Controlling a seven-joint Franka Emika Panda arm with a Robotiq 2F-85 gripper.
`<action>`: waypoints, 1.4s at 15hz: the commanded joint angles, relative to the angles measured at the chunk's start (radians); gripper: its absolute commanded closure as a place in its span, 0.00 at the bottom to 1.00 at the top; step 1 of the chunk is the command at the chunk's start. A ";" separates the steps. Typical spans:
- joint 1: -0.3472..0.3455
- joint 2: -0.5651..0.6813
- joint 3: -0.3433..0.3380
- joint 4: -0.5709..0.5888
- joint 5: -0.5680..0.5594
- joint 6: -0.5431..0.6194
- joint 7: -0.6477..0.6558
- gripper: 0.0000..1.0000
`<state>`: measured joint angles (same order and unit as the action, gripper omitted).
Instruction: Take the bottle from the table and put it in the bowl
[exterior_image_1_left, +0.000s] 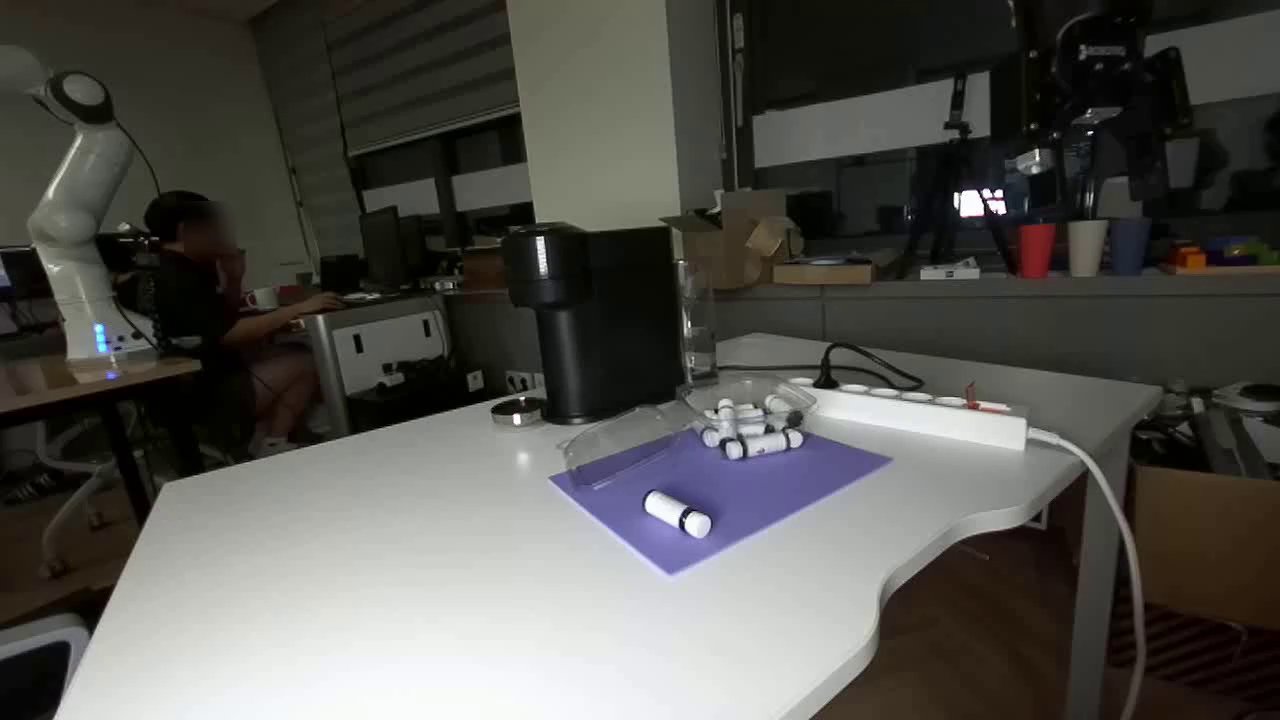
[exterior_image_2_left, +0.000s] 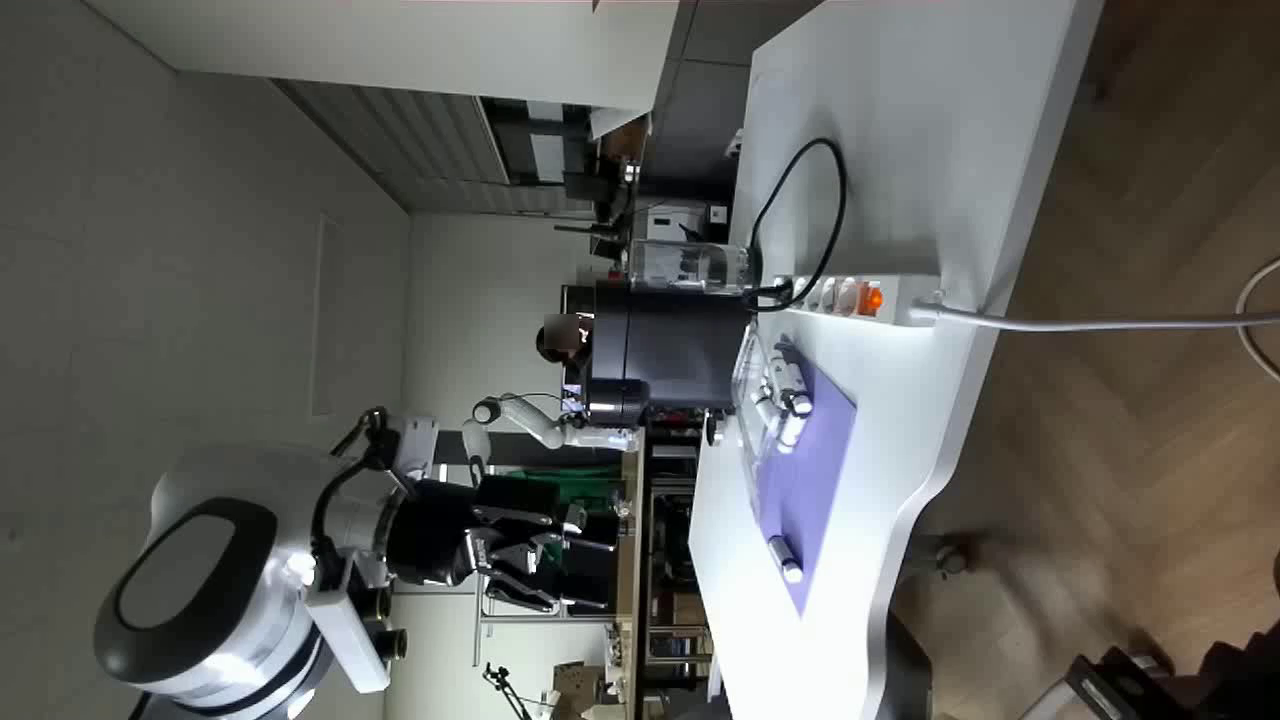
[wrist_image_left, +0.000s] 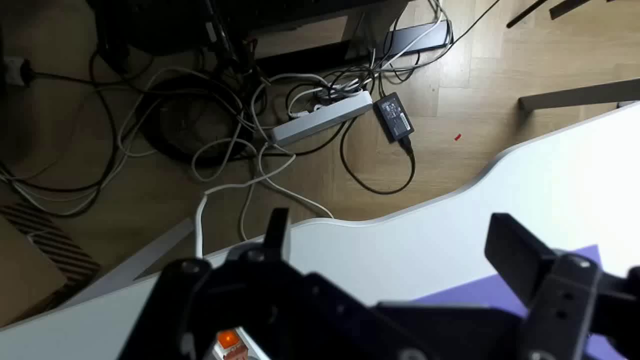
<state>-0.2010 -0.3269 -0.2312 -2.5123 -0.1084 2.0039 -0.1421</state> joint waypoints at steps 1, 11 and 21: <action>-0.004 0.001 0.003 0.002 0.001 -0.002 -0.001 0.00; -0.004 0.001 0.003 0.002 0.001 -0.002 -0.001 0.00; 0.187 0.332 0.209 0.013 -0.025 0.582 0.014 0.00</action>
<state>-0.0549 -0.1036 -0.0735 -2.5166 -0.1005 2.4613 -0.1596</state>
